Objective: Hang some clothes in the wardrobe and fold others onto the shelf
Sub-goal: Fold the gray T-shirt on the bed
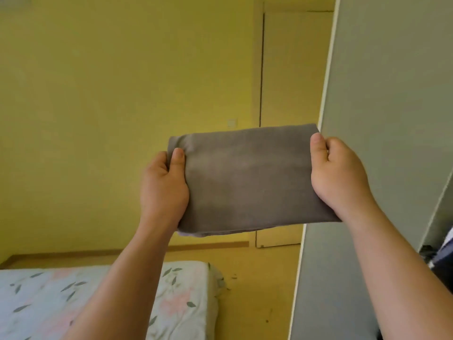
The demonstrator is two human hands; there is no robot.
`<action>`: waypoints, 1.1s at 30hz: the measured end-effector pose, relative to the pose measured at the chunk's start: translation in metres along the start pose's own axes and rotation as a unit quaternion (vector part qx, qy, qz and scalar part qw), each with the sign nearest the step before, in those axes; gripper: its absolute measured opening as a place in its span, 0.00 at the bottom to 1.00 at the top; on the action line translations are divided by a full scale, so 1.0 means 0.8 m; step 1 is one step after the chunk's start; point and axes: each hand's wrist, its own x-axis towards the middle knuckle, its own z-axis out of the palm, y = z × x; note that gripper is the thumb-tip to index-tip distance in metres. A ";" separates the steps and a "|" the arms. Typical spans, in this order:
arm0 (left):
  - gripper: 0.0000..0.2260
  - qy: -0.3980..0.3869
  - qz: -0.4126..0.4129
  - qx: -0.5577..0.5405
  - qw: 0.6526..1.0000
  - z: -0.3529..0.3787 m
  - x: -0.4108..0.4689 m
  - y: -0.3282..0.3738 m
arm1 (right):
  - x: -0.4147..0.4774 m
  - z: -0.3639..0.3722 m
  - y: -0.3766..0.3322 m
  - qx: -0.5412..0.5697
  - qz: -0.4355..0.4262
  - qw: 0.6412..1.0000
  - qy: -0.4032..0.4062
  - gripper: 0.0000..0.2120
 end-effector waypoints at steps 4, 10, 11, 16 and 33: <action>0.16 -0.058 0.022 -0.051 0.997 0.093 -0.005 0.036 | 0.035 -0.071 0.045 -0.049 0.017 0.997 0.064 0.21; 0.17 -0.137 0.076 -0.114 0.981 0.233 -0.027 0.089 | 0.067 -0.181 0.106 -0.120 0.053 0.979 0.159 0.22; 0.17 -0.150 0.081 -0.130 0.977 0.254 -0.032 0.099 | 0.070 -0.199 0.116 -0.136 0.057 0.974 0.173 0.22; 0.19 -0.204 0.118 -0.178 0.955 0.353 -0.060 0.143 | 0.075 -0.284 0.150 -0.215 0.062 0.944 0.242 0.22; 0.19 -0.534 0.140 -0.357 0.753 0.580 -0.245 0.279 | -0.037 -0.467 0.168 -0.428 0.277 0.746 0.428 0.24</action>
